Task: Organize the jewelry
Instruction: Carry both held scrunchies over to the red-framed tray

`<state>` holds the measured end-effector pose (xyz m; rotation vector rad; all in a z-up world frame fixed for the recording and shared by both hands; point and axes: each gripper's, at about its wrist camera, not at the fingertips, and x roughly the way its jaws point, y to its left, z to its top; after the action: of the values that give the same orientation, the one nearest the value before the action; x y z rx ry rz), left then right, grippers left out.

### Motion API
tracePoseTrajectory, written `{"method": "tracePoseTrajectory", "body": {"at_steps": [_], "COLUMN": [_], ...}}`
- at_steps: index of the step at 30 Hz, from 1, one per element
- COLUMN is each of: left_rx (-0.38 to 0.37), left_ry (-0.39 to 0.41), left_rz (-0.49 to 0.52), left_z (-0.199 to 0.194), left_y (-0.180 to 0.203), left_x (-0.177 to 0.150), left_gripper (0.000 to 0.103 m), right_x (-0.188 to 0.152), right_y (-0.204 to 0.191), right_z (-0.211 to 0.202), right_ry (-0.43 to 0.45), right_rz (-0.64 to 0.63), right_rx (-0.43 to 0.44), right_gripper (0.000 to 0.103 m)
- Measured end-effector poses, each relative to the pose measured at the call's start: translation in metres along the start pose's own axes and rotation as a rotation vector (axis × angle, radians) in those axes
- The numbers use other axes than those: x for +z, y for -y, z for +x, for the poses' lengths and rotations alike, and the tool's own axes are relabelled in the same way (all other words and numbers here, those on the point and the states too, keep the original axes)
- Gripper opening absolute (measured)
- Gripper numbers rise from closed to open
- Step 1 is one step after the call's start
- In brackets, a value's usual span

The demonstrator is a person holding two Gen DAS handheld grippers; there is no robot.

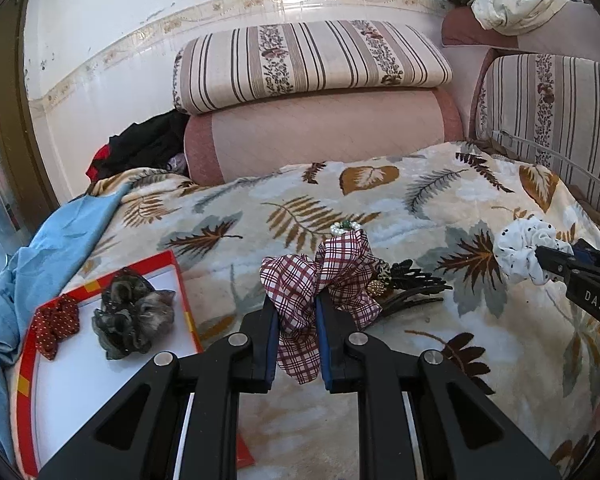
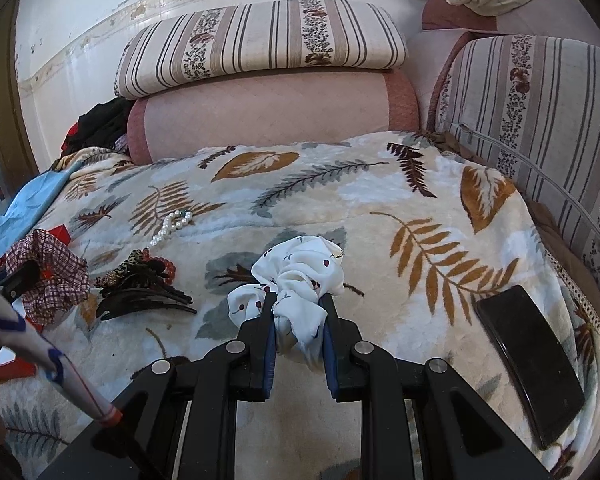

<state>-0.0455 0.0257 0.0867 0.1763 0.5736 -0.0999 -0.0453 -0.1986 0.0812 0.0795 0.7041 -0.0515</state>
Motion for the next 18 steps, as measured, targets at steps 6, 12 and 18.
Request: {"method": "tracePoseTrajectory", "body": {"at_steps": [6, 12, 18], "left_rx": [0.031, 0.108, 0.186], "left_ry": [0.014, -0.003, -0.046], "left_rz": [-0.021, -0.084, -0.176], "left_z": [-0.011, -0.014, -0.014], "left_y": [-0.016, -0.049, -0.097], "left_x": [0.000, -0.002, -0.009], "left_gripper": [0.016, 0.017, 0.017], "right_x": [-0.002, 0.000, 0.005], "right_y": [-0.008, -0.039, -0.090], "right_z": [-0.020, -0.039, -0.052], "right_ry": [0.015, 0.014, 0.007], "right_rz": [0.020, 0.020, -0.045], "right_rx": [0.031, 0.131, 0.225], "right_gripper": [0.021, 0.021, 0.021]}}
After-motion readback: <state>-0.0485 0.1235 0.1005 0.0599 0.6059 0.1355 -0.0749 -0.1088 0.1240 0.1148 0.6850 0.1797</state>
